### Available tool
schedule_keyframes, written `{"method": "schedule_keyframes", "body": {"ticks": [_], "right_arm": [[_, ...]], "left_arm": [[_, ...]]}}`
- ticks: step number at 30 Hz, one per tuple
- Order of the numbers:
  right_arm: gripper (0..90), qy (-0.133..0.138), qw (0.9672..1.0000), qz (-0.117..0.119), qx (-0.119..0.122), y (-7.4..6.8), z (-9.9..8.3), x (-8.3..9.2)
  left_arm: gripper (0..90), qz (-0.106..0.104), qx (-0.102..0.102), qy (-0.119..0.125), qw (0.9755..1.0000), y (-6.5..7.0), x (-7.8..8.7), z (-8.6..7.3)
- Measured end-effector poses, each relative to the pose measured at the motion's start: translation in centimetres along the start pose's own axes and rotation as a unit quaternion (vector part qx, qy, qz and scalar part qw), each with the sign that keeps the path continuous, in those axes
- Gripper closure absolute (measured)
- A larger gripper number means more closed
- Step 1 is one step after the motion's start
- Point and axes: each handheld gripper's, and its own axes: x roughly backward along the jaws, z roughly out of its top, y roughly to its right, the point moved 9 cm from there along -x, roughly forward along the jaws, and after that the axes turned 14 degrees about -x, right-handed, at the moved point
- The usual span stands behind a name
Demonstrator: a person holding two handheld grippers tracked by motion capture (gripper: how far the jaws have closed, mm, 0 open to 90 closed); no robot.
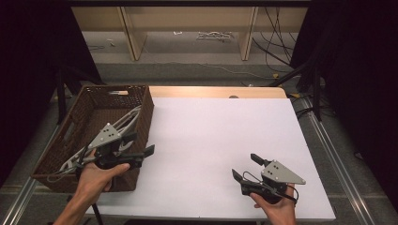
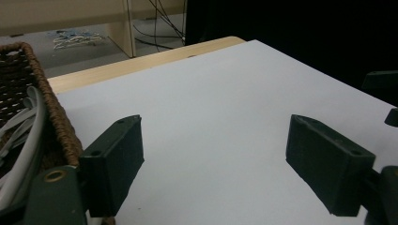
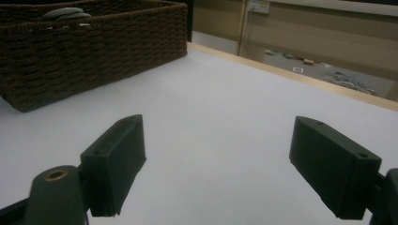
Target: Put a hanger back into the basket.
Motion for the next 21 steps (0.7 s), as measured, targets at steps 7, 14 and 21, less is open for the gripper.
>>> {"method": "schedule_keyframes", "body": {"ticks": [7, 14, 21], "right_arm": [[19.6, -0.007, 0.9999, 0.003, -0.008, -0.2, -0.2, 0.0], [19.5, -0.004, 1.0000, 0.006, -0.006, -0.3, -0.1, 0.0], [19.4, -0.006, 0.9999, 0.010, -0.012, -0.5, -0.1, 0.1]], "left_arm": [[19.0, -0.007, -0.004, 0.006, 1.0000, 1.0, -0.8, -0.4], [18.3, -0.015, -0.004, 0.019, 0.9997, 1.9, -1.2, -0.6], [17.5, -0.014, -0.005, 0.028, 0.9995, 2.8, -1.7, -1.1]]}}
